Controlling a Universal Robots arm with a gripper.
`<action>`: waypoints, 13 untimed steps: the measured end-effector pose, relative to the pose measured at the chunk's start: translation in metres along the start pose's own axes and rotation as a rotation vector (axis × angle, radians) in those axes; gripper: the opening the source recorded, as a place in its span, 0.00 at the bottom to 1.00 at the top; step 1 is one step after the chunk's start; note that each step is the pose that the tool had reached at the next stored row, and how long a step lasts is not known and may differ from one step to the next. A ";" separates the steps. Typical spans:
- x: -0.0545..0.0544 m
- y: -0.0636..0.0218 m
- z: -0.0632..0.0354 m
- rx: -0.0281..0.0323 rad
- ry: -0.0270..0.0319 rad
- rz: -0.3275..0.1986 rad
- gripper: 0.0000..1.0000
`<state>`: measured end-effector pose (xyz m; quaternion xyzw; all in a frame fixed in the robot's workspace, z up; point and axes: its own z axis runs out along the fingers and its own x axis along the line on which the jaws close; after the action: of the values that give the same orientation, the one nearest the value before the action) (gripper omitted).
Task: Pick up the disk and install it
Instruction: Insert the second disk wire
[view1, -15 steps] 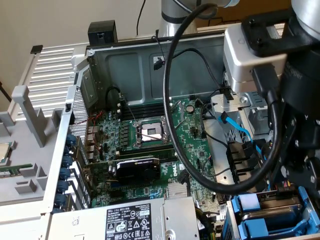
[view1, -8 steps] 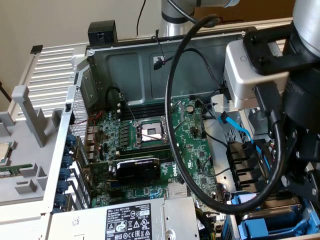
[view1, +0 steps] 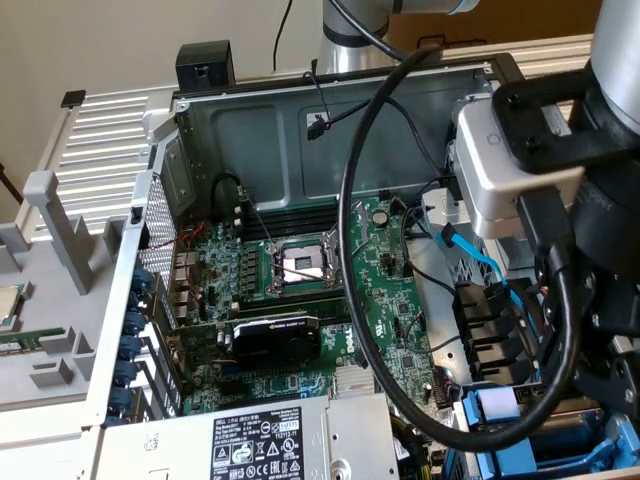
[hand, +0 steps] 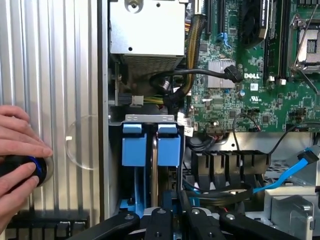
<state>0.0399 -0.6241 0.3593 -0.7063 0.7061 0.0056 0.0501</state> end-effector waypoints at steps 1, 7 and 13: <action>0.000 0.0000 0.0004 -0.0016 -0.0016 -0.007 0.17; 0.001 -0.0005 0.0007 -0.0046 -0.0107 -0.034 0.17; 0.003 -0.0014 0.0010 -0.0053 -0.0113 -0.042 0.17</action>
<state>0.0414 -0.6269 0.3582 -0.7212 0.6907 0.0104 0.0523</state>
